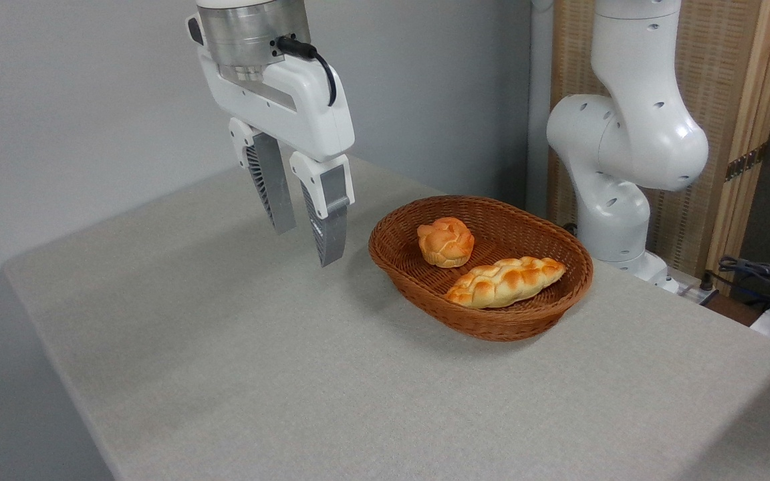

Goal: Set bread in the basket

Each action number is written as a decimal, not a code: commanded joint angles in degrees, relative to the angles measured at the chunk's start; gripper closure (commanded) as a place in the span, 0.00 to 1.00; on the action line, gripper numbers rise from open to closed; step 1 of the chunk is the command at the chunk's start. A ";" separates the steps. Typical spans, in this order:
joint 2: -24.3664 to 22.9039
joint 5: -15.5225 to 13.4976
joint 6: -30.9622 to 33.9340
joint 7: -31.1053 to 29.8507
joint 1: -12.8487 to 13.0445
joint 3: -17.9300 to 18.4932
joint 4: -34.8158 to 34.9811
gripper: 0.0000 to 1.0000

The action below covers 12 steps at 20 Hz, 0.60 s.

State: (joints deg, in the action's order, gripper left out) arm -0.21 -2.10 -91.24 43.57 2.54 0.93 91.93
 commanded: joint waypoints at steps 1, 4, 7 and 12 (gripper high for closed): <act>0.03 0.78 0.10 -0.68 -0.78 -0.84 -0.35 0.00; 0.29 0.96 0.28 -0.95 -0.87 -1.37 -0.26 0.00; 0.29 3.06 0.45 -1.30 -1.05 -2.16 -0.26 0.00; 0.29 3.07 0.45 -2.62 -1.13 -2.43 -0.35 0.00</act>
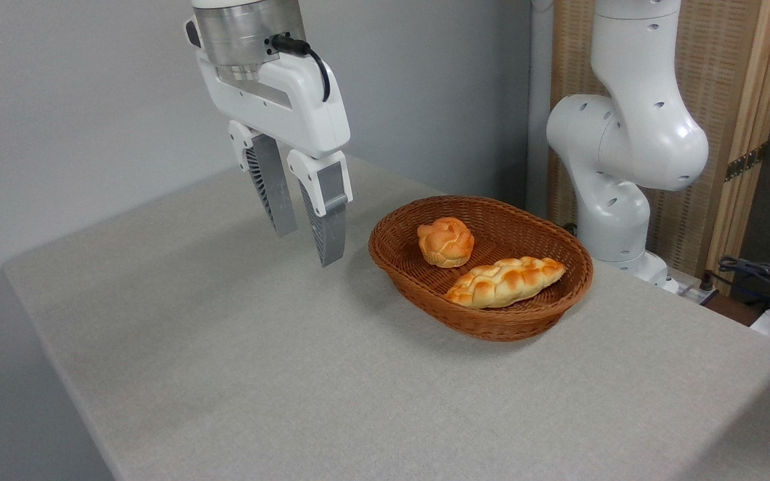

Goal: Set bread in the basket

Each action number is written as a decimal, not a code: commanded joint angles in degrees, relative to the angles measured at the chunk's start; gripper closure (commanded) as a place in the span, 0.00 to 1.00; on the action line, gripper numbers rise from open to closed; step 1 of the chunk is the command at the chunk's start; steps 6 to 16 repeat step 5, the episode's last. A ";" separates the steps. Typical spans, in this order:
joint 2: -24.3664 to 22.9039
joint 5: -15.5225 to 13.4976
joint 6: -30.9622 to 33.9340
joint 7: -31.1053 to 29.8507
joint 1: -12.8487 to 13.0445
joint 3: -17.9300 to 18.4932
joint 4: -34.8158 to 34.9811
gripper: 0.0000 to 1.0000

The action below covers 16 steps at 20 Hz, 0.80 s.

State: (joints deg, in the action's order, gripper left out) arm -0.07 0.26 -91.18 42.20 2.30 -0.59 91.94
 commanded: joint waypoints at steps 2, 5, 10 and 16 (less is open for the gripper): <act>0.16 0.71 0.48 -1.16 -0.98 -0.91 -0.36 0.00; -0.01 0.71 0.57 -0.90 -0.98 -0.82 -0.36 0.00; -0.01 0.71 0.57 -0.90 -0.98 -0.82 -0.36 0.00; -0.01 0.71 0.57 -0.90 -0.98 -0.82 -0.36 0.00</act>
